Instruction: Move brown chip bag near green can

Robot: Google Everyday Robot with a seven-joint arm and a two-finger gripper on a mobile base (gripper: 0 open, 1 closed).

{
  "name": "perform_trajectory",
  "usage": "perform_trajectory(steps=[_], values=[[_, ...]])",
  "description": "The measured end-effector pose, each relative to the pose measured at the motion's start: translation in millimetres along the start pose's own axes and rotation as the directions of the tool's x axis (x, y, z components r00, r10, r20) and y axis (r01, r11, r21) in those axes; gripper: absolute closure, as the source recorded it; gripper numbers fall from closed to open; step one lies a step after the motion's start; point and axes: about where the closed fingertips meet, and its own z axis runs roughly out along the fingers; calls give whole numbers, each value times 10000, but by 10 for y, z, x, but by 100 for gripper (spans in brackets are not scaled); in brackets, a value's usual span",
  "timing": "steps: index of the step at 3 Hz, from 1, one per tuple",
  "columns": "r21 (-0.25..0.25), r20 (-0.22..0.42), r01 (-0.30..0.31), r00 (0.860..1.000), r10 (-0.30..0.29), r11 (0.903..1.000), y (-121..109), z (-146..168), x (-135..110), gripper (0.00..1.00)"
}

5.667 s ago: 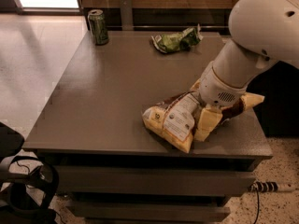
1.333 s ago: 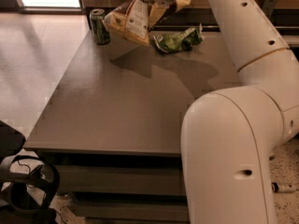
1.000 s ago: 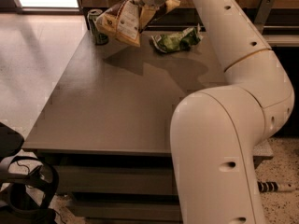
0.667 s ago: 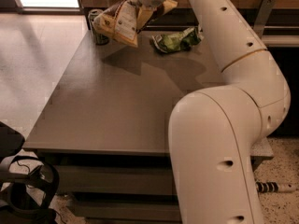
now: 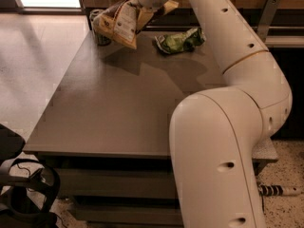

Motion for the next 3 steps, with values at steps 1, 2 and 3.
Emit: perform_trajectory(steps=[1,2,3], values=[[-54,22,-5,10000,5,10000,19,40,-5,8],[-99,45,-4,10000,4,10000,34,74,-14,0],[-99,45,-4,10000,4,10000,34,74,-14,0]])
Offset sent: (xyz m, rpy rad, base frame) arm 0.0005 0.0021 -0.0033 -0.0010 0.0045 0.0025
